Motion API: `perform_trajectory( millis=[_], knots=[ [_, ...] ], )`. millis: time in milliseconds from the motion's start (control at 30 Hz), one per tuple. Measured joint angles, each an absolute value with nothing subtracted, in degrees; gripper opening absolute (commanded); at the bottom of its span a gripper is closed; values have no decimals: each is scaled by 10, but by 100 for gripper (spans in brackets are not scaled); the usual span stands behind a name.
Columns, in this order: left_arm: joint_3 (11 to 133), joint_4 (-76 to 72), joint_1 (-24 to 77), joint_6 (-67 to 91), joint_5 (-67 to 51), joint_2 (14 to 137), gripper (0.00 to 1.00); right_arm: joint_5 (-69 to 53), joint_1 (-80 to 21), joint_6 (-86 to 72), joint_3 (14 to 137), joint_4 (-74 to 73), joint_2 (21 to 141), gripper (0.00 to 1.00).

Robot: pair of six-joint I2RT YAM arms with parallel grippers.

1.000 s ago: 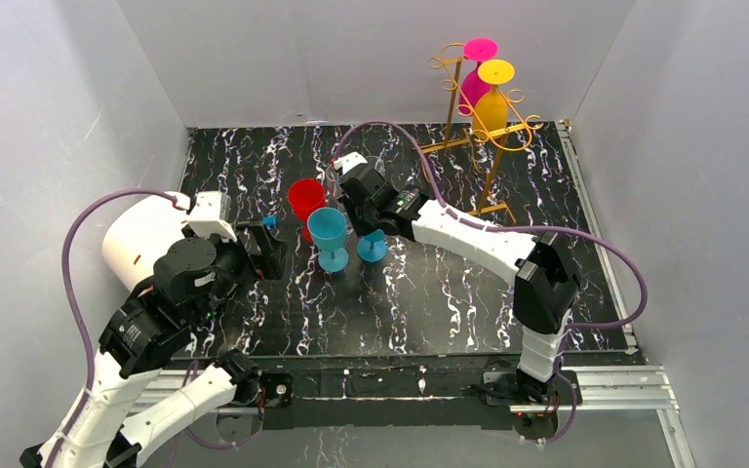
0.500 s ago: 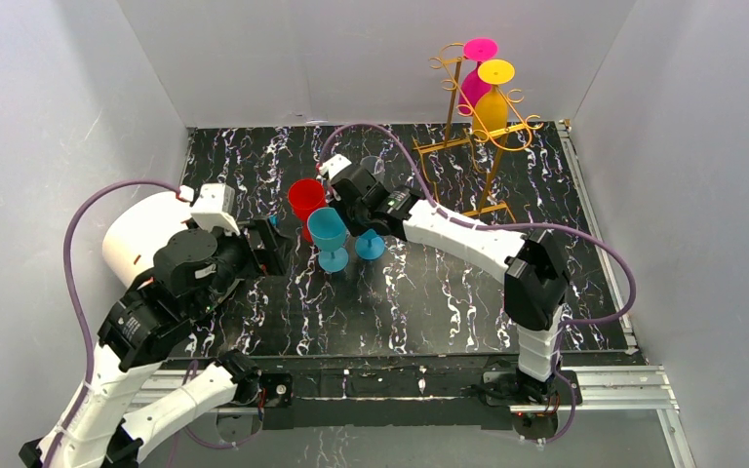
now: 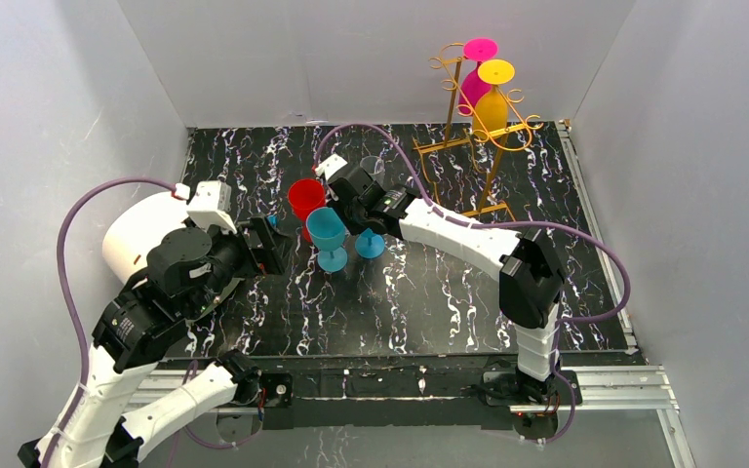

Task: Take the wine glass off the wine glass rack
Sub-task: Place the wine glass at the center of the board.

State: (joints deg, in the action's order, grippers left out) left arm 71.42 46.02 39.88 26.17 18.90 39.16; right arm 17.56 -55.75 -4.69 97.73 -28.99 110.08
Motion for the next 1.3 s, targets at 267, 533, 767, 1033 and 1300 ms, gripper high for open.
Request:
perform_trajectory(
  millis=[267,533,767,1033,1300],
  knots=[
    [714,459,399,265,175,396,98,187,-557,-45,977,-290,1101,25],
    [714,458,399,268,168,404,98,199,-557,-47,997,-313,1103,29],
    [714,456,399,269,160,408,98,207,-557,-52,1059,-341,1111,36],
    [714,455,399,269,159,411,98,207,-557,-58,1108,-372,1111,38],
    [710,450,399,271,162,396,98,202,-558,-102,1037,-348,1027,42]
  ],
)
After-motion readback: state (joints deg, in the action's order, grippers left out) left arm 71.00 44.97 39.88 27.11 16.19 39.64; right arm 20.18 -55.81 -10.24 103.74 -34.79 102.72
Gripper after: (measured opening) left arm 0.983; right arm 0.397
